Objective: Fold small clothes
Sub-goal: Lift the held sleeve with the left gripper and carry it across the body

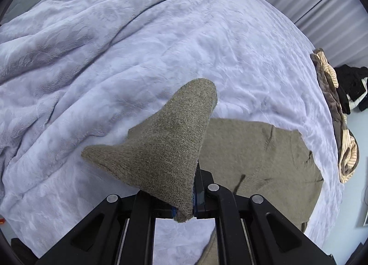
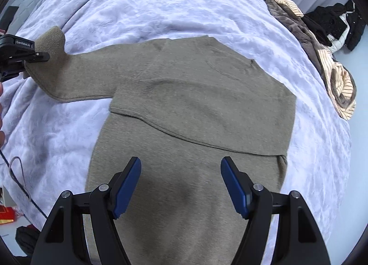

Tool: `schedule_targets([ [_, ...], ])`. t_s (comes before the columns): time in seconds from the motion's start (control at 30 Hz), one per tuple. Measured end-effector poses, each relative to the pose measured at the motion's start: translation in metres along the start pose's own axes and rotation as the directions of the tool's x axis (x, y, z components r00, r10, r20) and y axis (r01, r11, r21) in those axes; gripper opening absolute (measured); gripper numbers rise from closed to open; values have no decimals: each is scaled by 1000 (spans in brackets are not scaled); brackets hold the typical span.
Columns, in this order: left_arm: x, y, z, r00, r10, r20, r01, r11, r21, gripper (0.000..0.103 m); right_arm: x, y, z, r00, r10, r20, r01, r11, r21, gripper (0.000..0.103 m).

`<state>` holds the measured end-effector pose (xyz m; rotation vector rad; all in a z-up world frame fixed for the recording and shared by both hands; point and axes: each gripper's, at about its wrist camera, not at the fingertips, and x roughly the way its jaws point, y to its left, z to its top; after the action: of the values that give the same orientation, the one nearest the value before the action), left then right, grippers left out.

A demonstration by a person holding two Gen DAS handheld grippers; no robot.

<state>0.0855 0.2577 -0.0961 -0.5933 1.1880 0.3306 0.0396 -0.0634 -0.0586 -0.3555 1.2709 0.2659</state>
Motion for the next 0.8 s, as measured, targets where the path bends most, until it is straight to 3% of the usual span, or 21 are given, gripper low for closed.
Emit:
schedule_targets([
  [0.17,-7,-31,-11,999,34,10,-35,997,73,10,-7,-20,-7,1000,-5,5,5,999,32,75],
  [0.37,-20,-59,-21,999,21,33,-25,993,116,10,-11,-36,-15,1000,0,12,-1,999,50,75],
  [0.8,-28,-96,-44,1000,6,29,-10,991,131,10,-20,-78,-34,1000,3,26,-6,996,90,75],
])
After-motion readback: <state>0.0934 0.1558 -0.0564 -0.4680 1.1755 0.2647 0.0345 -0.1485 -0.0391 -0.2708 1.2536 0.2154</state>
